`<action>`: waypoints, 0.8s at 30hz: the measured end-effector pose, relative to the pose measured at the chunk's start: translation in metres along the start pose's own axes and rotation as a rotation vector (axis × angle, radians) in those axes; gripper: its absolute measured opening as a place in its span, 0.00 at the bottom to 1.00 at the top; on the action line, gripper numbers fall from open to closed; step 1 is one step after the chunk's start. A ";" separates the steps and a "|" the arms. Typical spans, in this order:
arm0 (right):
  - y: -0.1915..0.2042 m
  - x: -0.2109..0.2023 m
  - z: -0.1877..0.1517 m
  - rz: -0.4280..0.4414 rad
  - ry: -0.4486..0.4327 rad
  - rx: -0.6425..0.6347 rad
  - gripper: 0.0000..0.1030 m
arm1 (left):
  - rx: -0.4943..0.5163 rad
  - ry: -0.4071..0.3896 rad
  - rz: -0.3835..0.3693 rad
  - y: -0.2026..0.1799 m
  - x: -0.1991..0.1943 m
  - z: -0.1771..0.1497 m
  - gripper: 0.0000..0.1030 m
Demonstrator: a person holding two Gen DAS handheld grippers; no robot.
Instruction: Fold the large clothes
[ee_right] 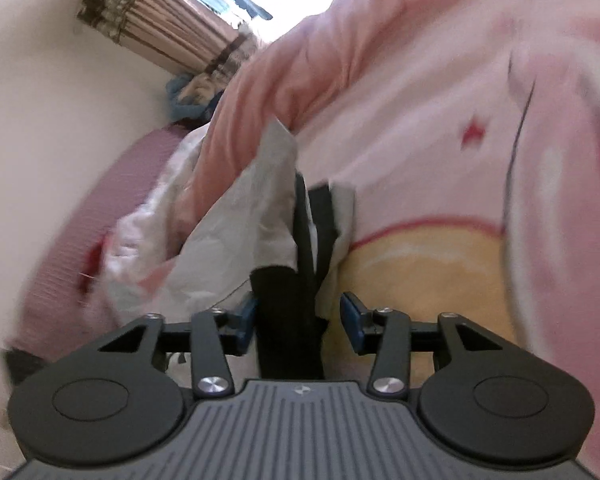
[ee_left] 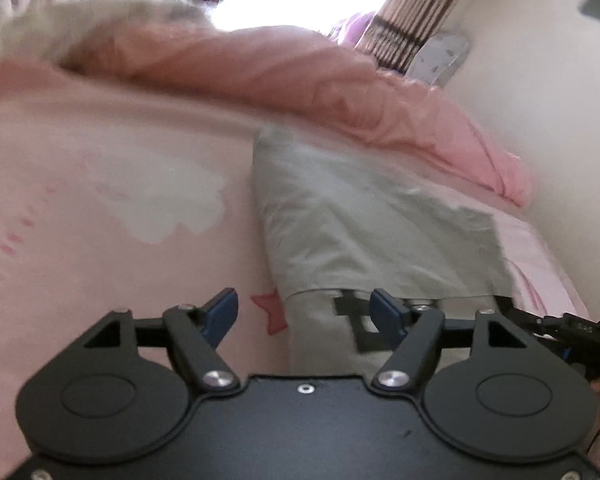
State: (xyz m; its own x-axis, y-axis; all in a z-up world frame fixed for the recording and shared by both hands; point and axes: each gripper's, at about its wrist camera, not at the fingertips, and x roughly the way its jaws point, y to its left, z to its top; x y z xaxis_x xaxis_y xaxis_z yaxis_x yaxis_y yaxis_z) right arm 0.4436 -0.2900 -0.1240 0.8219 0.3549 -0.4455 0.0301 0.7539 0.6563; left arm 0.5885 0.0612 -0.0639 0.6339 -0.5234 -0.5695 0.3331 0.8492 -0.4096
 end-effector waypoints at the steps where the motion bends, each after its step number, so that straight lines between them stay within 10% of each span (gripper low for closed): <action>1: 0.013 -0.012 -0.003 -0.046 -0.030 -0.053 0.48 | 0.012 -0.013 0.000 -0.005 -0.012 -0.001 0.70; 10: 0.126 -0.070 -0.074 -0.246 -0.214 -0.397 0.37 | 0.231 -0.080 0.048 -0.088 -0.068 -0.084 0.70; 24: 0.081 -0.034 -0.133 -0.397 -0.110 -0.379 0.01 | 0.248 -0.027 0.051 -0.085 -0.038 -0.158 0.68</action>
State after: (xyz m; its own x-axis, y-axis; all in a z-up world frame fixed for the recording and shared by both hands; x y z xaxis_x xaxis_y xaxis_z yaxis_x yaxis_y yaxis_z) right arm 0.3419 -0.1673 -0.1366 0.8444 -0.0414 -0.5341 0.1599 0.9711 0.1775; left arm 0.4257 -0.0021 -0.1200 0.6715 -0.4800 -0.5645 0.4594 0.8674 -0.1912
